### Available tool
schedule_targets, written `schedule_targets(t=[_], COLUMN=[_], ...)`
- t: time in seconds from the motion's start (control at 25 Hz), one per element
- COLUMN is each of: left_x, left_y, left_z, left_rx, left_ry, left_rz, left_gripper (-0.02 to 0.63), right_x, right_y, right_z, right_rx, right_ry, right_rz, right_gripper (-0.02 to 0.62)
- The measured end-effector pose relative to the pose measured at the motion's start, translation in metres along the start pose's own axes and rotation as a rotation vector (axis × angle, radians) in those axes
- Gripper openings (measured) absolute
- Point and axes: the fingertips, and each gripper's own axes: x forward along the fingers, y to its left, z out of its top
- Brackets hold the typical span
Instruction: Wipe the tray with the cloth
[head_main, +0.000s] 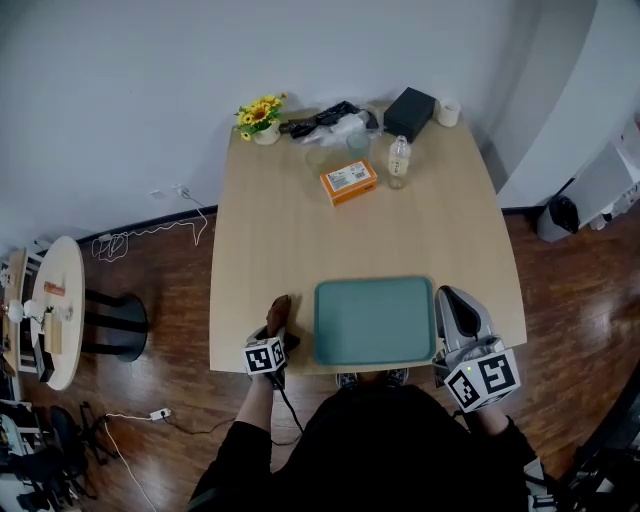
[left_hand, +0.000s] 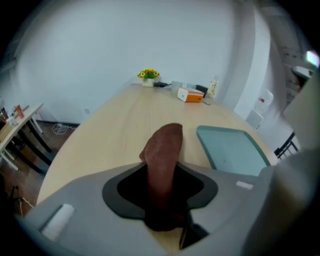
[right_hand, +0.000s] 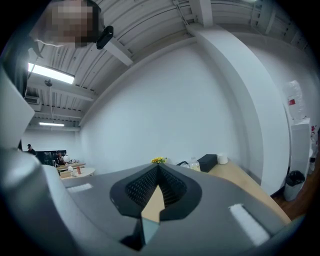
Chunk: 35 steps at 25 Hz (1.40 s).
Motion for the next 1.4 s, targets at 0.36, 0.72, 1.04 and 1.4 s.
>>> schedule_targets(t=[0.36,0.72,1.04,1.4], left_x=[-0.111,-0.26,-0.247,-0.243], left_y=[-0.055,-0.251,-0.281,-0.276], left_z=[0.122,0.22,0.203,0.204], left_rx=[0.02,0.277,0.306,0.285], left_ry=[-0.4,-0.788,-0.723,-0.721], left_rz=[-0.101,-0.466,-0.513,-0.503], left_gripper=[0.213,0.15,0.133,0.127], right_x=[0.0,0.005,-0.001,0.0], right_y=[-0.002,0.012,0.008,0.01], right_z=[0.0,0.005,0.009,0.008], right_rx=[0.011,0.007,-0.04,-0.045], right_ry=[0.006,-0.022,-0.038,-0.037], right_rz=[0.0,0.033,0.01,0.016], right_gripper=[0.002,0.002,0.0,0.0])
